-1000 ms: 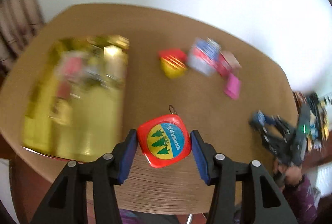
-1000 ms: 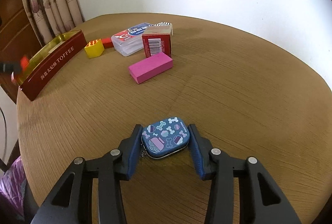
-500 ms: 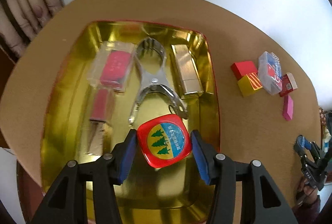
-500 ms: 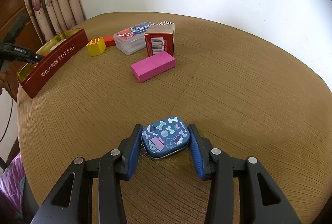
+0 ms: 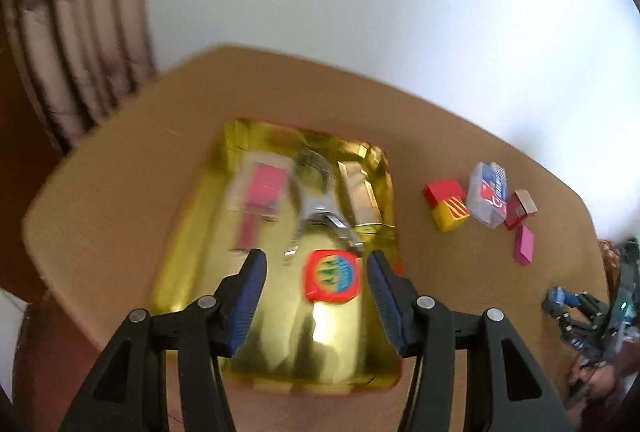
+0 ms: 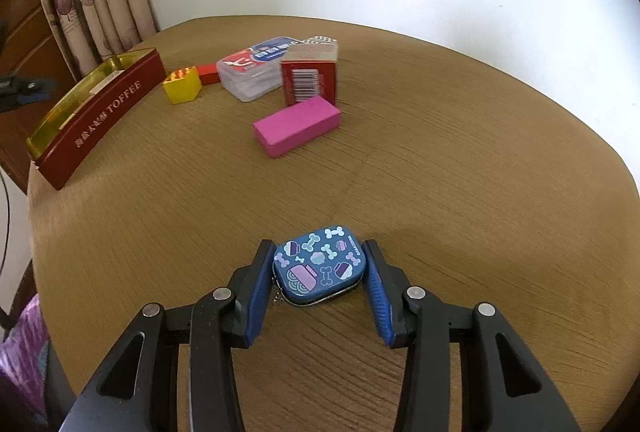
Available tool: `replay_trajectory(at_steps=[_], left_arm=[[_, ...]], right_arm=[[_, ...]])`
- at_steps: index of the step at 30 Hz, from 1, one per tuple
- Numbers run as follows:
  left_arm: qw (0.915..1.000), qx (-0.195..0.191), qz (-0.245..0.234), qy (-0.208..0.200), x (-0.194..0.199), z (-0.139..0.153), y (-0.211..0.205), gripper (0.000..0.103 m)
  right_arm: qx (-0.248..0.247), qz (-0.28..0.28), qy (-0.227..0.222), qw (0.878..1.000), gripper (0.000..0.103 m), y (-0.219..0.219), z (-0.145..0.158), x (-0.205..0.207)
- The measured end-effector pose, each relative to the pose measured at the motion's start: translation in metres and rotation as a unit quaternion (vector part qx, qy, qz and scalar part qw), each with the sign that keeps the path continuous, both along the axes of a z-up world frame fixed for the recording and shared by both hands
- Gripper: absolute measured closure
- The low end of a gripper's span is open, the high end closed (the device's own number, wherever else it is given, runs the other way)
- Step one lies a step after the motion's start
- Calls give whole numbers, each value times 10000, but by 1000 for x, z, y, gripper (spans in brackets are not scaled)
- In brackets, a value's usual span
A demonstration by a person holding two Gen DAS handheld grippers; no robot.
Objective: Organize rigid objects
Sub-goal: 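Carry the red tape measure into the tin tray and open the left gripper, then carry the blue patterned tin into the tray and open the right gripper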
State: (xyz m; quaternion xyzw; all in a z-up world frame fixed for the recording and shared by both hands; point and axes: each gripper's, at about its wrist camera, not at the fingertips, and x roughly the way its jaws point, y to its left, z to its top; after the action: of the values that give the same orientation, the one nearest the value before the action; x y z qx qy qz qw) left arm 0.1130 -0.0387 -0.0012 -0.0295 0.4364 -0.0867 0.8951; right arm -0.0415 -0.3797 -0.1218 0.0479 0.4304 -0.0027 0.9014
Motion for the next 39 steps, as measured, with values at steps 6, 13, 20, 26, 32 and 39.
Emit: replay_trajectory(at_steps=[6, 13, 20, 26, 32, 39], left_arm=[[9894, 697, 967, -824, -70, 5, 35, 49], [9916, 770, 930, -468, -83, -25, 48, 49], [9905, 392, 1255, -393, -81, -32, 76, 49], [9943, 175, 1051, -48, -72, -42, 81, 49], [9942, 299, 1029, -29, -71, -45, 80, 49], [9933, 379, 1083, 168, -67, -51, 83, 49]], right_arm=[[420, 363, -307, 9980, 63, 36, 45, 16], [801, 1375, -633, 9852, 63, 138, 108, 74], [1024, 2163, -152, 9708, 63, 274, 112, 178], [723, 2231, 366, 9714, 63, 338, 75, 233], [628, 2239, 544, 9711, 63, 357, 56, 250], [804, 2115, 639, 9720, 62, 352, 43, 266]])
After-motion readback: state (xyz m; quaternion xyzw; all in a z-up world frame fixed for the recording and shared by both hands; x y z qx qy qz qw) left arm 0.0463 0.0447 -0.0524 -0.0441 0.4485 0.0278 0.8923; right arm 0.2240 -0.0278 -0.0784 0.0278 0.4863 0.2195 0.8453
